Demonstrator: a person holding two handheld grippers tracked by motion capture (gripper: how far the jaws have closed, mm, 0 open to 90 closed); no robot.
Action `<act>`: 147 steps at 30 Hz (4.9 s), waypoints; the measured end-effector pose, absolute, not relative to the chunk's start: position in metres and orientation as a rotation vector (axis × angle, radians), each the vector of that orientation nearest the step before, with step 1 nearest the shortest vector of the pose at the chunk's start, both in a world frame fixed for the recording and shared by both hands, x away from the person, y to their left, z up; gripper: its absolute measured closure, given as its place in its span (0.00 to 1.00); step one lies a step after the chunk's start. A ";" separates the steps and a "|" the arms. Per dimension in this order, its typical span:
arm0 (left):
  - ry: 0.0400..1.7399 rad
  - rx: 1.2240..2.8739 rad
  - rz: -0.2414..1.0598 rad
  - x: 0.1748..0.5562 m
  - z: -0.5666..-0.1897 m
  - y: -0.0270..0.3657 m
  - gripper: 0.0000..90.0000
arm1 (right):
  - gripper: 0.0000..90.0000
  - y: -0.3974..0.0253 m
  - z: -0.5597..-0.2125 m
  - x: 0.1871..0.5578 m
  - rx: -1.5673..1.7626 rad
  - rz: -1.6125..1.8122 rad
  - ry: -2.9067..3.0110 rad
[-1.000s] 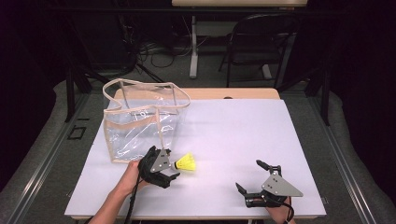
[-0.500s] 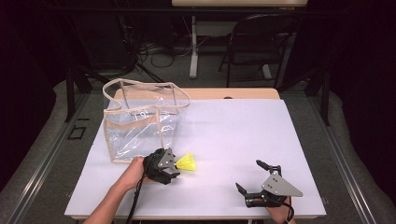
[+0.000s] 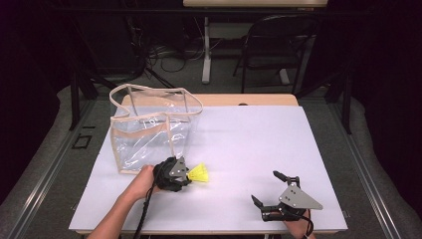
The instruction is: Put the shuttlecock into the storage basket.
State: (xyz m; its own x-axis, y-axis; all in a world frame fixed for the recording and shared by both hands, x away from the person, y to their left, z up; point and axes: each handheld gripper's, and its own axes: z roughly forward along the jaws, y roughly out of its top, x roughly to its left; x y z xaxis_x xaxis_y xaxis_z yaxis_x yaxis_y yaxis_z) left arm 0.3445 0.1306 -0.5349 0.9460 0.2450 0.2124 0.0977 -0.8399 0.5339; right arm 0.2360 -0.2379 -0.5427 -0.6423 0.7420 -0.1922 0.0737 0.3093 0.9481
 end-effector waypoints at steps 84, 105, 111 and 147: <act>0.337 2.380 0.377 0.337 -0.496 0.147 0.71 | 0.00 -0.237 -0.545 0.238 0.729 1.356 1.969; 0.310 2.367 0.411 0.339 -0.477 0.145 0.71 | 0.00 -0.237 -0.545 0.238 0.727 1.355 1.970; 0.304 2.365 0.420 0.339 -0.474 0.145 0.71 | 0.00 -0.237 -0.545 0.238 0.727 1.354 1.971; 0.292 2.350 0.476 0.345 -0.449 0.149 0.72 | 0.01 -0.238 -0.545 0.238 0.736 1.348 1.971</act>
State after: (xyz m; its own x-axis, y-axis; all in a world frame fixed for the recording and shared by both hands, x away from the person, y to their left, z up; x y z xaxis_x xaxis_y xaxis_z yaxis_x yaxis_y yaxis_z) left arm 0.3453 0.1487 -0.4491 0.9066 0.3362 0.2549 0.0745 -0.7222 0.6877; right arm 0.2380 -0.2380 -0.5447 -0.6441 0.7419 -0.1865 0.0948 0.3194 0.9429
